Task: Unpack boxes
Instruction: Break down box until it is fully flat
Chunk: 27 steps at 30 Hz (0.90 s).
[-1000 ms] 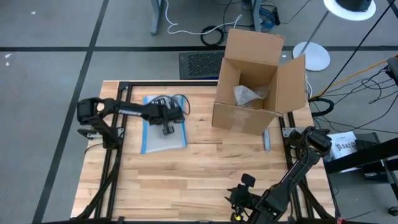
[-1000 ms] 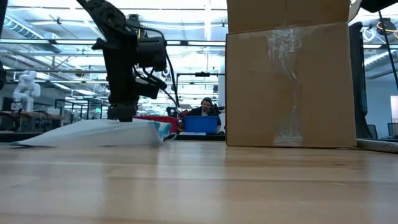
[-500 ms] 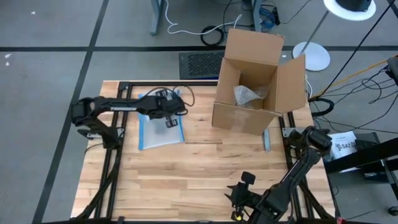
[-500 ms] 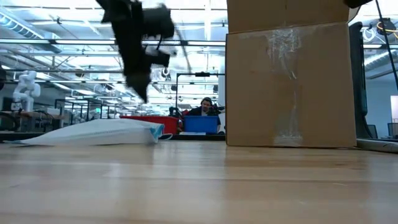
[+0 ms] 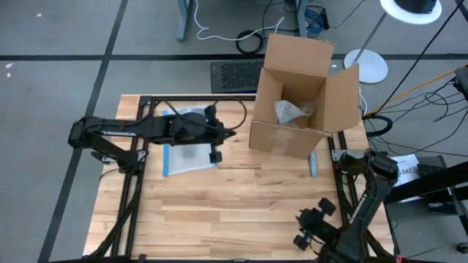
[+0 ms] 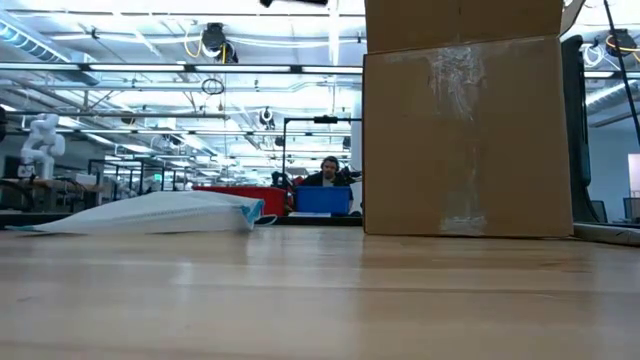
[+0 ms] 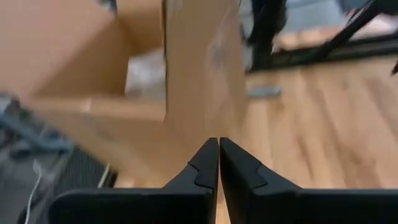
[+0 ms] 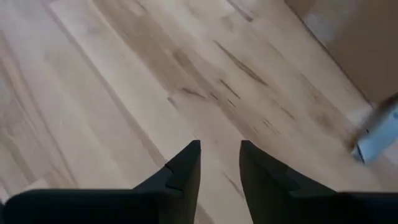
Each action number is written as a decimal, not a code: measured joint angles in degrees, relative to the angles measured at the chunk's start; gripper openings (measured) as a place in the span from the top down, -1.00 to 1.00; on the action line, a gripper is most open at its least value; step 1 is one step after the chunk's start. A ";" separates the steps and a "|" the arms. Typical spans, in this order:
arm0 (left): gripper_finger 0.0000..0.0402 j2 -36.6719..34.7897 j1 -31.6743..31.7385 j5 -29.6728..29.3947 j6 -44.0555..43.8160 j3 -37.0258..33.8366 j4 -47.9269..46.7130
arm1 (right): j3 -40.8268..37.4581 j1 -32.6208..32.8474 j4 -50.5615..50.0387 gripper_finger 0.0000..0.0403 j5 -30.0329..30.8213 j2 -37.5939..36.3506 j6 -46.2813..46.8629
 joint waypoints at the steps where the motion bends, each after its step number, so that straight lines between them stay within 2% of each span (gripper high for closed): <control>1: 0.90 -0.02 -0.31 0.18 0.93 0.12 1.31 | 0.00 0.66 -0.09 0.51 0.10 0.00 1.71; 5: 0.90 0.73 0.42 2.79 6.60 0.31 5.26 | 0.00 2.56 -0.34 0.51 1.85 0.02 5.80; 8: 0.83 2.05 2.05 2.69 7.35 0.28 6.64 | 0.00 2.84 -0.42 0.50 2.70 0.02 7.25; 11: 0.65 2.84 3.94 2.77 7.31 0.25 7.88 | 0.00 2.80 -0.18 0.50 3.48 0.04 7.33; 16: 0.21 4.19 5.98 6.75 7.26 0.25 11.54 | 0.00 2.62 -0.43 0.50 3.65 0.09 6.81; 20: -0.09 5.44 6.69 7.54 8.33 0.27 16.69 | 0.00 2.50 -0.43 0.50 5.07 0.11 5.97; 23: -0.21 7.24 7.67 9.60 8.66 0.27 17.65 | 0.00 2.21 -0.44 0.50 6.31 0.11 5.84; 27: -0.21 10.23 9.15 11.91 8.70 0.27 19.16 | 0.00 1.87 -0.57 0.50 6.44 0.11 5.41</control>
